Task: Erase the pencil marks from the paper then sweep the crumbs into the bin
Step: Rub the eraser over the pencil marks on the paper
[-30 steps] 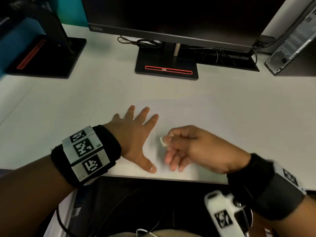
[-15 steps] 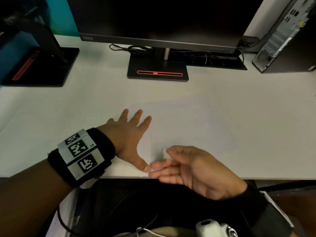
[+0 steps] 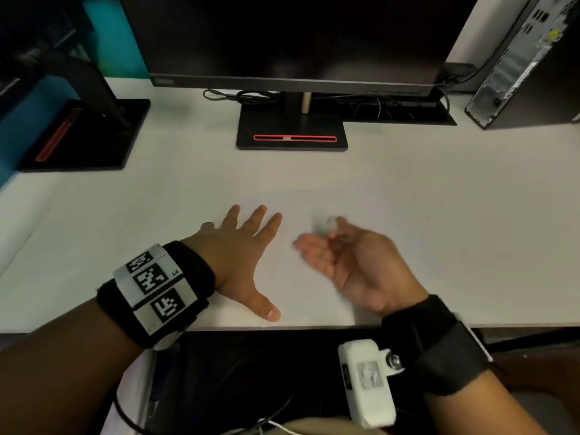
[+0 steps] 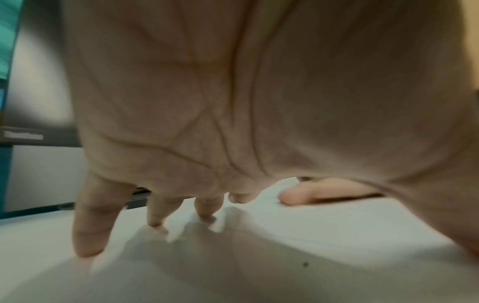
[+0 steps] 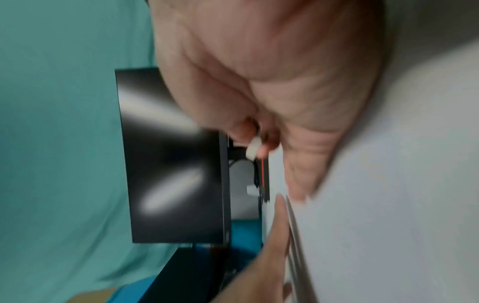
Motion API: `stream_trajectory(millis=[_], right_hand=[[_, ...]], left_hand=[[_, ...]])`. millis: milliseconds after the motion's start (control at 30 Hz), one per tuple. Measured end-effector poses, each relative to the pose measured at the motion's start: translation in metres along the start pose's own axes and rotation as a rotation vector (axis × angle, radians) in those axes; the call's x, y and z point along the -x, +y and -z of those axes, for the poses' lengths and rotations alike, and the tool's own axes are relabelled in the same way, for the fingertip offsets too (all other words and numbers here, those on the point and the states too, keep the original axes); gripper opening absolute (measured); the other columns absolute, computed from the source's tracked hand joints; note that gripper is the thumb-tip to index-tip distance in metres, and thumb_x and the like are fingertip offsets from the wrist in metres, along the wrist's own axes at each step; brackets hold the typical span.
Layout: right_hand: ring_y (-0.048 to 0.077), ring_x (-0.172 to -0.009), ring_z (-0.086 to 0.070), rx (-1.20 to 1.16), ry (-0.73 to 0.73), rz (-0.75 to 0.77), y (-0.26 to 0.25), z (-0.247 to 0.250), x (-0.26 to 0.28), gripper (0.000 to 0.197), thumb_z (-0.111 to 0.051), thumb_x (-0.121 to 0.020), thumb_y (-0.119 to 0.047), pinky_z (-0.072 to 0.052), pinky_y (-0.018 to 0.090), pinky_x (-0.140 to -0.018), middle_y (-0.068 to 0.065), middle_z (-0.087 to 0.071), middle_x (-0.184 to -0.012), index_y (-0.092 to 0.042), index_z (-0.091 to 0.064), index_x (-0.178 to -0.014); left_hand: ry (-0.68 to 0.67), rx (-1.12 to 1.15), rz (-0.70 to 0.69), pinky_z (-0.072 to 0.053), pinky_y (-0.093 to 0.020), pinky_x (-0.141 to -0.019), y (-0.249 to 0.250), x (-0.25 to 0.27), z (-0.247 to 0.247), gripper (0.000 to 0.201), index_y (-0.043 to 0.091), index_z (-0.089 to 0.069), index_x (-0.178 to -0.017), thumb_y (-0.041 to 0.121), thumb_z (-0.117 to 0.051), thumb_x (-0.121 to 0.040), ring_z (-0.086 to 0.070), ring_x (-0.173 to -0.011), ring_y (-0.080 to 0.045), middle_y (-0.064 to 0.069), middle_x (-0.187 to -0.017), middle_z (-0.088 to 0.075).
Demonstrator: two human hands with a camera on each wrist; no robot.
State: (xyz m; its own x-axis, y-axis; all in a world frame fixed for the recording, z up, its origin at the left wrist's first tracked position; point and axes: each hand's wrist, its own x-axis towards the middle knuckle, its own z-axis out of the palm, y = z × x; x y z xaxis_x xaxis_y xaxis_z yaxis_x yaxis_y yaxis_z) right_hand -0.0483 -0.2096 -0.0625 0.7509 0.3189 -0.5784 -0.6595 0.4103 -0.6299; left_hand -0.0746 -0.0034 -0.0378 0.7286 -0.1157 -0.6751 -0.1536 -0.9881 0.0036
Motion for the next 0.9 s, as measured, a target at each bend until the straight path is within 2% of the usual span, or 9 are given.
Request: stream_trajectory(millis=[67, 133, 367, 467, 567, 667, 733, 800, 900], right_hand=[[0.029, -0.093, -0.072, -0.156, 0.151, 0.282, -0.023, 0.014, -0.005, 0.021, -0.047, -0.106, -0.023, -0.060, 0.036, -0.084, 0.019, -0.068, -0.105, -0.012, -0.062, -0.097], [0.030, -0.101, -0.073, -0.170, 0.155, 0.363, -0.032, 0.020, 0.005, 0.022, -0.049, -0.106, -0.025, -0.058, 0.037, -0.087, 0.020, -0.069, -0.109, -0.013, -0.062, -0.093], [0.040, -0.103, -0.072, 0.227, -0.184, -0.181, 0.011, 0.001, 0.016, 0.032, -0.045, -0.107, -0.026, -0.057, 0.046, -0.096, 0.033, -0.070, -0.116, 0.003, -0.059, -0.106], [0.031, -0.087, -0.070, -0.123, 0.065, 0.113, -0.017, 0.014, -0.006, 0.026, -0.044, -0.107, -0.022, -0.059, 0.034, -0.079, 0.023, -0.068, -0.098, -0.010, -0.059, -0.089], [0.029, -0.095, -0.070, -0.277, 0.224, 0.385, -0.046, 0.022, -0.004, 0.023, -0.049, -0.105, -0.024, -0.058, 0.036, -0.086, 0.016, -0.067, -0.104, -0.016, -0.060, -0.087], [0.033, -0.098, -0.072, -0.138, -0.003, 0.225, -0.033, 0.005, 0.009, 0.031, -0.048, -0.105, -0.027, -0.059, 0.039, -0.088, 0.021, -0.071, -0.104, -0.012, -0.057, -0.079], [0.036, -0.101, -0.071, 0.099, -0.125, -0.014, -0.011, -0.005, 0.013, 0.032, -0.049, -0.105, -0.028, -0.058, 0.041, -0.091, 0.024, -0.071, -0.108, -0.006, -0.060, -0.084], [0.038, -0.108, -0.071, 0.186, -0.175, -0.176, -0.001, 0.000, 0.007, 0.033, -0.048, -0.105, -0.029, -0.058, 0.044, -0.095, 0.027, -0.070, -0.118, 0.001, -0.060, -0.098], [0.040, -0.108, -0.070, 0.000, -0.101, -0.131, -0.030, 0.032, -0.011, 0.037, -0.044, -0.106, -0.031, -0.057, 0.045, -0.091, 0.029, -0.068, -0.118, -0.003, -0.061, -0.092]], left_hand=[[-0.007, 0.006, -0.005, -0.009, -0.064, -0.119, 0.001, 0.001, 0.001, 0.155, 0.035, 0.038, -0.146, 0.092, -0.067, -0.048, 0.027, -0.148, -0.036, 0.006, -0.156, 0.041], [-0.019, 0.001, 0.003, -0.010, -0.064, -0.119, 0.004, 0.001, 0.005, 0.155, 0.031, 0.036, -0.148, 0.089, -0.070, -0.050, 0.027, -0.147, -0.036, 0.004, -0.157, 0.040], [-0.020, -0.035, 0.062, -0.021, -0.057, -0.118, 0.017, 0.003, 0.014, 0.159, 0.017, 0.028, -0.153, 0.082, -0.077, -0.052, 0.017, -0.150, -0.039, -0.001, -0.161, 0.033], [-0.015, -0.020, 0.057, -0.018, -0.057, -0.119, 0.015, 0.004, 0.013, 0.158, 0.019, 0.027, -0.153, 0.082, -0.077, -0.052, 0.018, -0.151, -0.036, 0.002, -0.161, 0.032], [-0.012, -0.032, 0.056, -0.020, -0.056, -0.120, 0.017, 0.005, 0.017, 0.156, 0.020, 0.019, -0.156, 0.080, -0.079, -0.051, 0.011, -0.152, -0.035, 0.002, -0.164, 0.025], [0.022, -0.011, 0.051, -0.034, -0.048, -0.115, 0.017, 0.003, 0.031, 0.135, 0.015, -0.013, -0.156, 0.079, -0.077, -0.056, -0.022, -0.148, -0.032, -0.004, -0.166, -0.004], [0.106, 0.004, 0.042, -0.047, -0.043, -0.100, 0.018, -0.002, 0.037, 0.098, 0.016, -0.043, -0.128, 0.075, -0.078, -0.059, -0.050, -0.117, -0.025, -0.006, -0.139, -0.040], [0.169, 0.004, 0.021, -0.051, -0.039, -0.087, 0.020, -0.006, 0.036, 0.078, 0.019, -0.043, -0.106, 0.069, -0.082, -0.060, -0.051, -0.094, -0.020, -0.001, -0.111, -0.042], [0.155, 0.028, 0.034, -0.050, -0.036, -0.084, 0.023, -0.005, 0.033, 0.075, 0.017, -0.040, -0.109, 0.062, -0.083, -0.066, -0.047, -0.090, -0.019, -0.002, -0.117, -0.038]])
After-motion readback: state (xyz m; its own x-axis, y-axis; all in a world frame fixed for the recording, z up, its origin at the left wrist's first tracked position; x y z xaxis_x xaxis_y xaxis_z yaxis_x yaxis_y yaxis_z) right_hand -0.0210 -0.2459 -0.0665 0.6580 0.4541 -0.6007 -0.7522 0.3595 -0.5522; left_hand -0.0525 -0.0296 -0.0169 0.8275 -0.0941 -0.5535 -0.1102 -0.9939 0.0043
